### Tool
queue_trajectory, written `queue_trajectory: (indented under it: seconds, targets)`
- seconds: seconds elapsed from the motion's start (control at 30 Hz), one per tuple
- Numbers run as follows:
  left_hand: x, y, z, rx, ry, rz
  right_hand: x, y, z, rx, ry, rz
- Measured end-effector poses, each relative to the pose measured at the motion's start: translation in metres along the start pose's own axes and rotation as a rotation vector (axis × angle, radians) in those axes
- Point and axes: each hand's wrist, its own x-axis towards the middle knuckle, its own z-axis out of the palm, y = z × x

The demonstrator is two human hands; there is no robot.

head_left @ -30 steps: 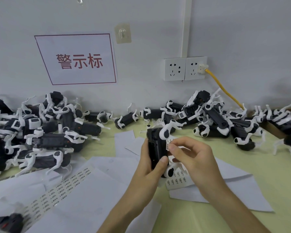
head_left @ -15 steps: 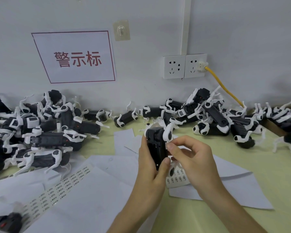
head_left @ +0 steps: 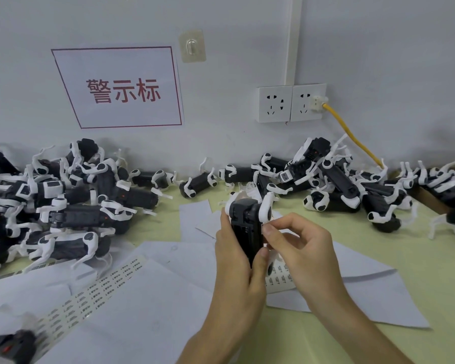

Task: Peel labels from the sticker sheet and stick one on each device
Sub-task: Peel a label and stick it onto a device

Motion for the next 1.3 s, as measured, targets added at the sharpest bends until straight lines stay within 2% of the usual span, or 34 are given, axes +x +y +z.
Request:
queue_trajectory:
  seconds: [0.77,0.93,1.07,1.2,1.3]
  targets:
    - [0.000,-0.009,-0.002,-0.035,0.023,0.067,0.005,0.006,-0.003,0.218,-0.064,0.207]
    - [0.009,-0.006,-0.013,-0.248,-0.117,0.000,0.006,0.007,-0.003,0.178,-0.107,0.243]
    - [0.015,-0.004,-0.020,-0.454,-0.201,-0.122,0.007,0.007,-0.003,0.252,-0.114,0.278]
    - [0.016,-0.003,-0.021,-0.571,-0.224,-0.215,0.007,0.002,-0.004,0.238,-0.160,0.198]
    - [0.015,-0.002,-0.020,-0.591,-0.229,-0.220,0.006,0.001,-0.003,0.180,-0.169,0.144]
